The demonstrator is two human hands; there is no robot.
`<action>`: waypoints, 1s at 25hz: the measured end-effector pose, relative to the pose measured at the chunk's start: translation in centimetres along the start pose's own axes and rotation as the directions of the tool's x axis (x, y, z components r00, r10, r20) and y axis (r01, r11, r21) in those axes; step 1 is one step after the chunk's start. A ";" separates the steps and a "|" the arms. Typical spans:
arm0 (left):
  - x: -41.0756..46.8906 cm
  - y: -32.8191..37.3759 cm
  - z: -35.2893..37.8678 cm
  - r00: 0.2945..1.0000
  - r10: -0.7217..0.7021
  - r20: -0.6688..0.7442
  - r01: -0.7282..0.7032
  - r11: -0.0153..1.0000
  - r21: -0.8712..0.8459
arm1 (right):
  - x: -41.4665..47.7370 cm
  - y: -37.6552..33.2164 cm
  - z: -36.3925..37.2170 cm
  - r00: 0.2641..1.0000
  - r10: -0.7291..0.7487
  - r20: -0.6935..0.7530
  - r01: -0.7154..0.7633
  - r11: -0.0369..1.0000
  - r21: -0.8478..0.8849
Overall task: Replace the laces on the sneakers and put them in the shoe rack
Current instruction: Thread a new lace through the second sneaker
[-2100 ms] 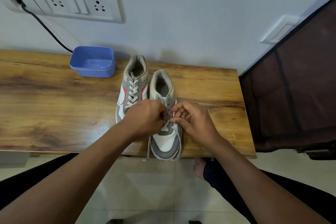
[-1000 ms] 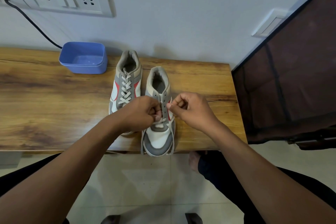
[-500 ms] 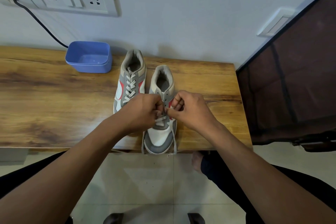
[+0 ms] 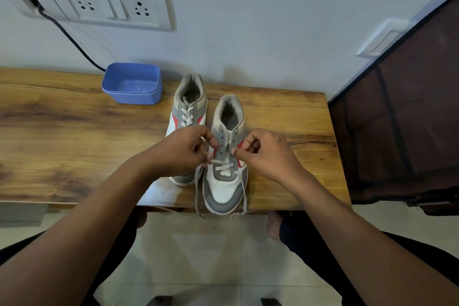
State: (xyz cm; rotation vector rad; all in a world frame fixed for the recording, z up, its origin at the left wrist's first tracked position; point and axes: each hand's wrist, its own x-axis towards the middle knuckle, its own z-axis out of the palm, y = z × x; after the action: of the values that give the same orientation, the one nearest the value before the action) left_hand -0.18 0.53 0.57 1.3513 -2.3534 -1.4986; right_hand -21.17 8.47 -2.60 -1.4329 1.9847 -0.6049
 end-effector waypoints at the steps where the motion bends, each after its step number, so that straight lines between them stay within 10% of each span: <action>1: 0.1 -0.1 -0.1 1.000 -0.001 0.020 0.001 1.000 0.003 | -0.2 -0.3 0.1 1.000 0.015 -0.019 -0.015 1.000 -0.005; 12: -0.8 1.1 -1.3 0.994 0.014 0.112 0.006 0.983 -0.181 | -0.3 -1.5 -0.8 0.994 0.107 0.020 -0.108 0.994 0.019; 20: -2.0 3.0 0.6 0.961 0.064 0.268 0.042 0.928 -0.371 | -3.0 -2.6 -1.5 0.883 0.187 0.431 -0.427 0.700 0.572; 25: -2.4 1.3 0.5 0.998 0.060 -0.030 -0.043 0.914 0.404 | -4.1 0.0 -7.5 0.905 0.225 0.360 -0.392 0.771 0.502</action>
State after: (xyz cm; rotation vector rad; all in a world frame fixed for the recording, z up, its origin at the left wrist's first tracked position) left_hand 0.21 2.71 2.18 1.3565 -2.7511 -0.9898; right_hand -25.55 12.47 3.61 -0.7492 1.5772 -0.7148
